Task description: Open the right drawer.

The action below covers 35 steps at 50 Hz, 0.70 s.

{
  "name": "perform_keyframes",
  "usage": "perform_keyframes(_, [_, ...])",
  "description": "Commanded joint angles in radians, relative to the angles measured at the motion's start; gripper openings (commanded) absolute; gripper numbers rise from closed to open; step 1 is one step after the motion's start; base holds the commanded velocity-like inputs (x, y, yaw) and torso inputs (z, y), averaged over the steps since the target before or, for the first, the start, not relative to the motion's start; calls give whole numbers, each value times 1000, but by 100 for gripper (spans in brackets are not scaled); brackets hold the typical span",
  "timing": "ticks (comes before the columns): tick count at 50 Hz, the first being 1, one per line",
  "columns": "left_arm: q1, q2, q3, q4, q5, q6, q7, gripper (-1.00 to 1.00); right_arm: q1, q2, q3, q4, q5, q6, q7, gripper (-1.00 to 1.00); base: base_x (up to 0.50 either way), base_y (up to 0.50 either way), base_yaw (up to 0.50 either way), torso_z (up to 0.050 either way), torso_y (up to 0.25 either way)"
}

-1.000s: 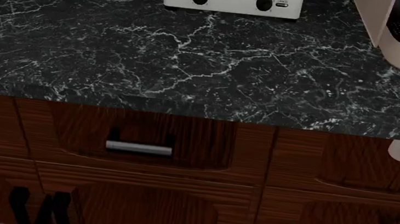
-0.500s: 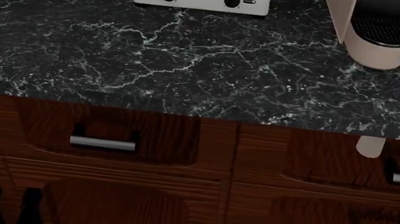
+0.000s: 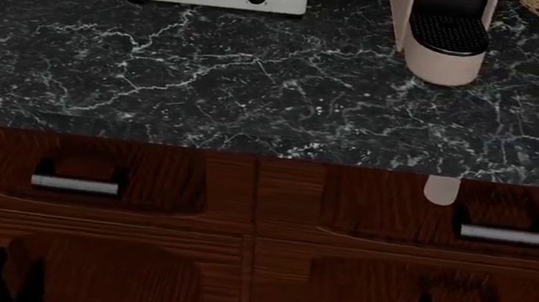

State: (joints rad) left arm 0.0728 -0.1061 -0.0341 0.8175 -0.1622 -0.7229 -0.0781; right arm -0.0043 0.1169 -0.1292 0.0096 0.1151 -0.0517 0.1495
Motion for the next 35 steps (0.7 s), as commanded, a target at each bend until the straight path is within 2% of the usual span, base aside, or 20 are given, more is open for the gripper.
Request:
perform_keyframes(1, [-7,-11,-2,18,-22,-25,-16,100,-3,9,-10,-2,8,-5,14,100,-8,-273,0,0,0])
perform_keyframes(15, [0,-23,4,10,-37,-8,-28,100,-2,19,-20,3,18,-11,25,100,-8,-280,0,0,0])
perform_keyframes(27, [-21,-26,11,84,-61,-100,-64,100,-1,27,-30,1,26,-11,34,100,-7,-282,0,0,0])
perform_keyframes(35, [-17,-33,12,69,-67,-82,-67,100,-1,30,-36,5,30,-16,39,100,-7,-281,0,0,0])
